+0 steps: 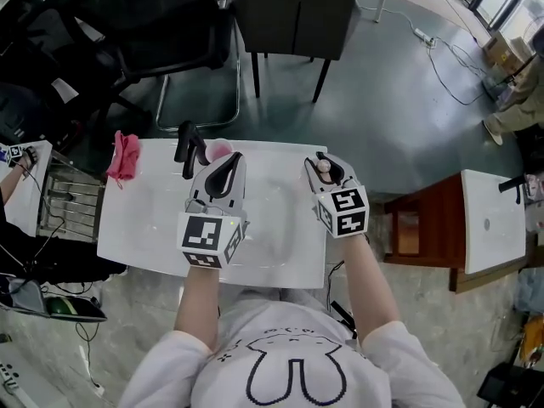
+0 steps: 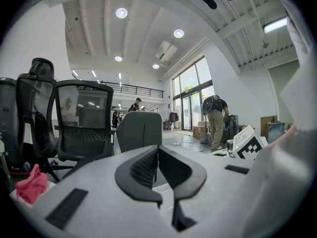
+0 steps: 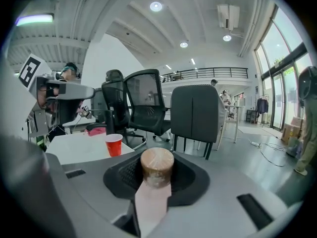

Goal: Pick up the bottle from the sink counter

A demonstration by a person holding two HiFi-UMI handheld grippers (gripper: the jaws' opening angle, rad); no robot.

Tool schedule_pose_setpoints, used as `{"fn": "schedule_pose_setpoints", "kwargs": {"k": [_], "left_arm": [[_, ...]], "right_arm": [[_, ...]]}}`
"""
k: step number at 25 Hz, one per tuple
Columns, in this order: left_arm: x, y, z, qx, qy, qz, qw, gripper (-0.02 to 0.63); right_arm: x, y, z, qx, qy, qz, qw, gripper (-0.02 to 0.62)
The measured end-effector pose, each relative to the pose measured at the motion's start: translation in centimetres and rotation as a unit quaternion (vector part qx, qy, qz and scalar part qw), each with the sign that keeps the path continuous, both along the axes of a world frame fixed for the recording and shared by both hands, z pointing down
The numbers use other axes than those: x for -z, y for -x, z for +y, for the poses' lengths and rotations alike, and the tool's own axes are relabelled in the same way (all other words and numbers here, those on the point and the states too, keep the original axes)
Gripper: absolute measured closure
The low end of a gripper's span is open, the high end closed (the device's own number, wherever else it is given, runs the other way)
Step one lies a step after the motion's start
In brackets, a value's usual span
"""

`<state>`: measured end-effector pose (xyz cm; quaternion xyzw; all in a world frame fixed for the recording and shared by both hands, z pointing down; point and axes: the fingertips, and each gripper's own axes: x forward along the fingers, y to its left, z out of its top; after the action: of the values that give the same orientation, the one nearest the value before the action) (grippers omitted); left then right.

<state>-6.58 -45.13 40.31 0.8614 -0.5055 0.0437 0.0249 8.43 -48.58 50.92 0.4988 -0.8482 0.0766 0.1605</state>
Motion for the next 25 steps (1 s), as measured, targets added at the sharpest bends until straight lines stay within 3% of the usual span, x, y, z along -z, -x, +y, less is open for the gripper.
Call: {"fn": "schedule_pose_setpoints", "kwargs": {"k": [14, 25], "left_arm": [[5.3, -0.4, 4.8, 0.024, -0.046, 0.007, 0.9986, 0.595], [8.4, -0.1, 6.8, 0.028, -0.08, 0.01, 0.9963, 0.595]], "right_arm": [[6.5, 0.8, 5.7, 0.044, -0.034, -0.001, 0.998, 0.468], [12.9, 0.6, 9.2, 0.041, -0.09, 0.006, 0.995, 0.468]]}}
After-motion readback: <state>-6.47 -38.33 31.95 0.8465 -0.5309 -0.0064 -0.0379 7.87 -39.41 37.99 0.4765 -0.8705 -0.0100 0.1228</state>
